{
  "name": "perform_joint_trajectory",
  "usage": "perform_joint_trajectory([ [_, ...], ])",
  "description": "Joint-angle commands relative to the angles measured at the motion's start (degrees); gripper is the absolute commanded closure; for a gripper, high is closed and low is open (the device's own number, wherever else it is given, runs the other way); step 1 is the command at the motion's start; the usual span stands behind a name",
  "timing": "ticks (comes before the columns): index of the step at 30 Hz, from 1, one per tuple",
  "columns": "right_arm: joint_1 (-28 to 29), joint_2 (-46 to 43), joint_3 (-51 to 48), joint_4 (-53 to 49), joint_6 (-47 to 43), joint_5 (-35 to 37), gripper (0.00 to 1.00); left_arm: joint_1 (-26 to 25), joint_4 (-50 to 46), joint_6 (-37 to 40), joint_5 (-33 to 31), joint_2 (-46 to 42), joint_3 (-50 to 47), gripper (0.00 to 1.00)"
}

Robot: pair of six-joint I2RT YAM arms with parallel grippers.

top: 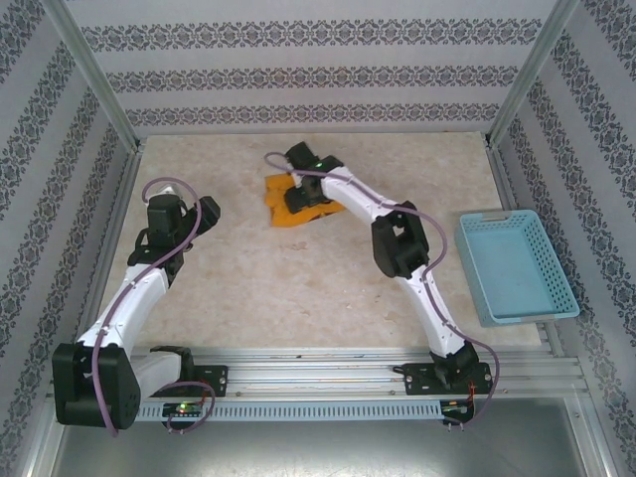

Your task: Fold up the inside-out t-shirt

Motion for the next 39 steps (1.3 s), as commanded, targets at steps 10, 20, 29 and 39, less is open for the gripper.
perform_joint_trajectory([
  [10, -23.37, 1.63, 5.45, -10.65, -9.36, 0.04, 0.33, 0.63, -1.01, 2.69, 0.41, -2.26, -4.86, 0.22],
  [20, -28.07, -16.86, -13.93, 2.33, -8.66, -5.57, 0.31, 0.60, 1.87, 7.77, -7.57, 0.23, -6.87, 0.00],
  [29, -28.17, -46.87, -57.10, 28.85, 1.23, -3.63, 0.02, 0.98, 10.98, 16.71, -13.90, 3.66, -9.27, 0.00],
  [39, -28.53, -57.70, -89.60, 61.96, -5.05, 5.84, 0.02, 0.96, 38.58, 32.89, -11.11, 10.08, -19.83, 0.00],
])
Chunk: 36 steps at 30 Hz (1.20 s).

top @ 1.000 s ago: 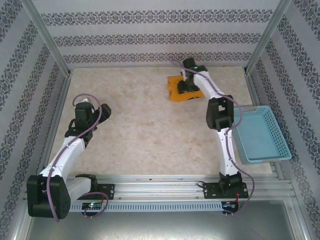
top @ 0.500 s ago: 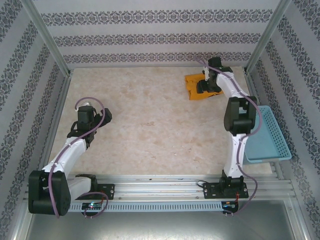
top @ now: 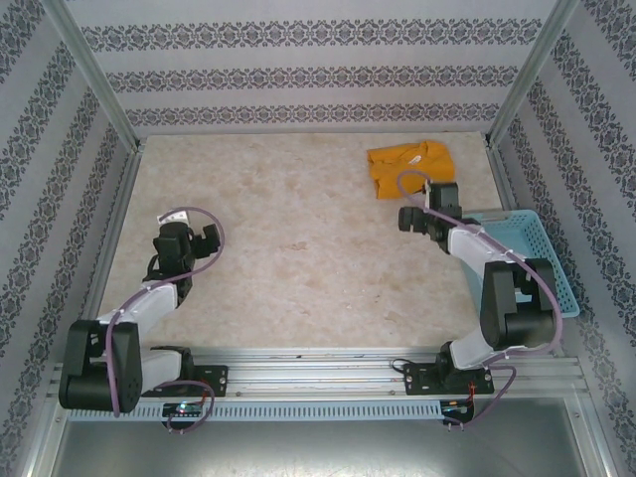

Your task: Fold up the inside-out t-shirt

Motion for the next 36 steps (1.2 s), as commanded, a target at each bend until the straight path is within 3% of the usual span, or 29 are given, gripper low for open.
perform_joint_trajectory([
  [1, -0.28, -1.15, -6.01, 18.28, -3.49, 3.44, 0.02, 0.48, 12.78, 8.20, 1.18, 4.01, -1.38, 0.00],
  [5, -0.50, -1.65, -8.35, 23.74, -5.21, 1.22, 0.02, 0.84, 22.18, 9.84, 4.11, 8.07, -2.23, 0.00],
  [7, -1.46, -1.79, -8.95, 25.57, -4.46, -2.13, 0.02, 1.10, 17.73, 10.10, 7.42, 9.58, 0.81, 0.00],
  [9, -1.78, -0.93, -12.50, 33.76, -4.73, -5.67, 0.02, 1.09, 21.79, 9.03, 10.45, 11.31, 0.21, 0.00],
  [13, -2.45, -3.44, -17.73, 40.08, -4.86, -7.94, 0.02, 1.18, 46.66, 8.96, 10.02, 22.49, -6.24, 0.00],
  [15, -2.87, -3.19, -19.19, 42.77, -4.51, -8.62, 0.02, 1.18, 38.84, 8.86, 10.59, 18.90, -5.53, 0.00],
  [20, -3.27, -1.15, -22.62, 51.30, -4.05, -8.90, 0.02, 1.18, 34.44, 8.76, 10.33, 20.12, -2.20, 0.00],
  [26, -3.31, -1.07, -22.52, 51.14, -3.72, -7.54, 0.02, 1.18, 38.82, 7.09, 5.33, 20.49, -4.18, 0.00],
  [36, -2.61, -1.11, -22.36, 50.68, -4.19, -6.16, 0.02, 1.04, 38.41, 6.92, 4.51, 20.59, -3.99, 0.00],
])
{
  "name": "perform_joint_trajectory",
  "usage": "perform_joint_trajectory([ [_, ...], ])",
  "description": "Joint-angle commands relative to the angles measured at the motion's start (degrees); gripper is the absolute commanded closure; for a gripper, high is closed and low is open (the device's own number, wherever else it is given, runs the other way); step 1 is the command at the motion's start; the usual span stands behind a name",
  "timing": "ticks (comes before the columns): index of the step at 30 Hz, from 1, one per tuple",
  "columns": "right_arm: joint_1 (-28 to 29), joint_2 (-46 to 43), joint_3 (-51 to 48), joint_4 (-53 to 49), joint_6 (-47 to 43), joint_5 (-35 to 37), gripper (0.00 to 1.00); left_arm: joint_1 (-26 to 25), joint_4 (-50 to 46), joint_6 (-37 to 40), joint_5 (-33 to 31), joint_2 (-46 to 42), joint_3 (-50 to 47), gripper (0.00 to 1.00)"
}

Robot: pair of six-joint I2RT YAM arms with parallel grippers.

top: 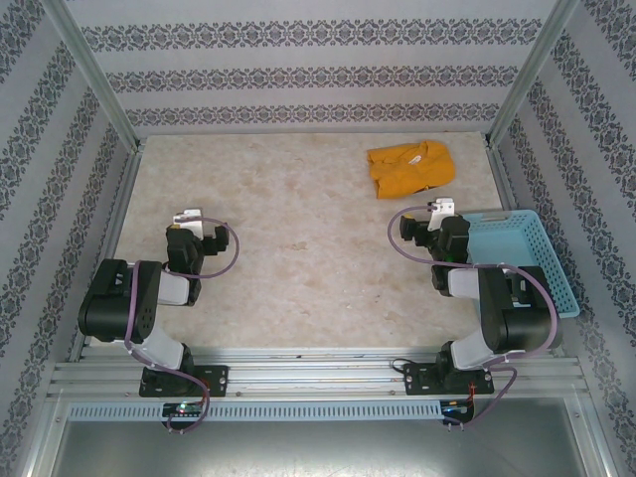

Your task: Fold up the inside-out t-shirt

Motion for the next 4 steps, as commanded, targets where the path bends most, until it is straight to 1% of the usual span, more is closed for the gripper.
perform_joint_trajectory([
  [1, 0.13, 0.25, -0.24, 2.48, -0.25, 1.07, 0.02, 0.61, 2.73, -1.03, -1.05, -0.12, -0.46, 0.00],
  [4, 0.31, 0.03, -0.51, 2.72, 0.14, 2.62, 0.02, 0.69, 3.16, -1.10, -1.14, -0.10, -0.68, 0.00],
])
